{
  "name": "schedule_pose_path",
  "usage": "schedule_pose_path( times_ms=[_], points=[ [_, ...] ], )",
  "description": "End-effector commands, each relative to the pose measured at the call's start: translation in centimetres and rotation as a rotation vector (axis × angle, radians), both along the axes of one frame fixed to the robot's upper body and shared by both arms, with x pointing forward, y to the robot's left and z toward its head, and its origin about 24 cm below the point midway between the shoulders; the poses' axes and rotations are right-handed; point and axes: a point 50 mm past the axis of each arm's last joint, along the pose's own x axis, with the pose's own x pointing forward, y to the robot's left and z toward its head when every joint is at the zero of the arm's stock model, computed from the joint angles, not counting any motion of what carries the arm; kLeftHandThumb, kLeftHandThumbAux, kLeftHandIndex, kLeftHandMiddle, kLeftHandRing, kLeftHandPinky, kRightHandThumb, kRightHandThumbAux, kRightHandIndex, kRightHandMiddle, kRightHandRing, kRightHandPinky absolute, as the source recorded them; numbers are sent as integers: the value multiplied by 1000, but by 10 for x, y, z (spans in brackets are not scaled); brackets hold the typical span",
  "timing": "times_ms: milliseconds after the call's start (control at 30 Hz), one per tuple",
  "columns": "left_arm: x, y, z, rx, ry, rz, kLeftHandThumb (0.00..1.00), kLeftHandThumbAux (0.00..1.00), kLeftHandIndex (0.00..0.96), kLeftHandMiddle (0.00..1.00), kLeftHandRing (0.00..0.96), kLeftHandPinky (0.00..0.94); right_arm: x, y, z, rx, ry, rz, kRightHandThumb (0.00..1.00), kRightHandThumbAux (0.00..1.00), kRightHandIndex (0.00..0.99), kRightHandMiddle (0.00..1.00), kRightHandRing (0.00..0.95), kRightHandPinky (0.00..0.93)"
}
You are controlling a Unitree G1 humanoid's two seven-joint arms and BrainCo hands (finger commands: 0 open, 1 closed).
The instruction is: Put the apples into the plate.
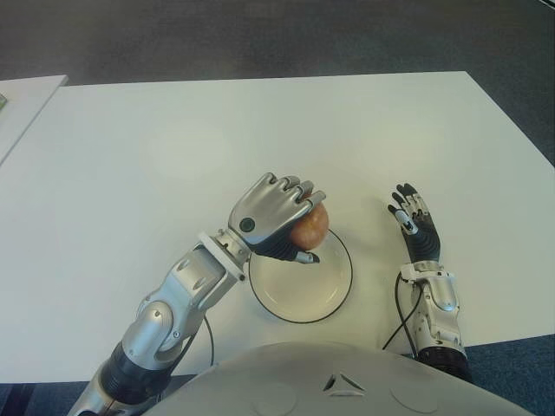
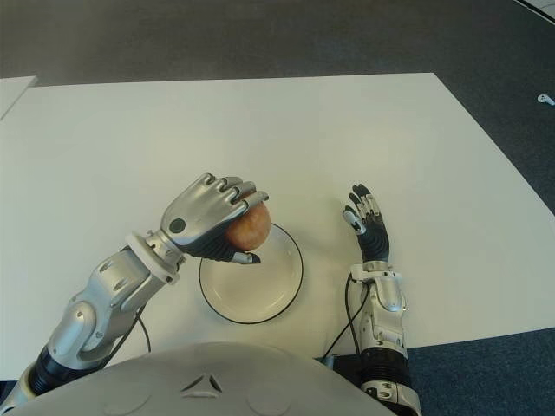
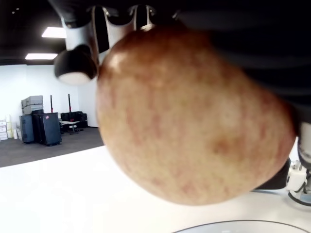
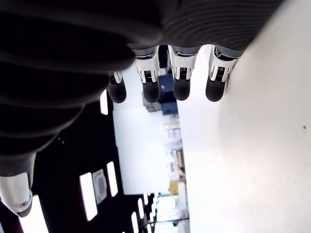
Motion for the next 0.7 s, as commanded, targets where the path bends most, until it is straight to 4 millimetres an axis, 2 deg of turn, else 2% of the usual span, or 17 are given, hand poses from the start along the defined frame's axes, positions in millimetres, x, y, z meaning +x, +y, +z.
schedule_pose_path(
  times_ms=[33, 367, 700],
  points=[
    [2, 0, -9, 47, 41, -23, 720, 698, 443, 887, 871, 875, -13, 7, -22, 43, 114, -4, 118, 543, 47, 43, 1, 6],
    [1, -5, -23, 37, 48, -61, 717, 700, 442, 901, 885, 886, -13, 8, -22, 52, 107, -5, 123, 546, 53, 42, 5, 10],
    [-3, -8, -23, 41, 78, -72, 720, 698, 443, 880, 876, 868, -14, 9, -22, 53, 108, -7, 122, 548, 48, 32, 1, 4]
  ],
)
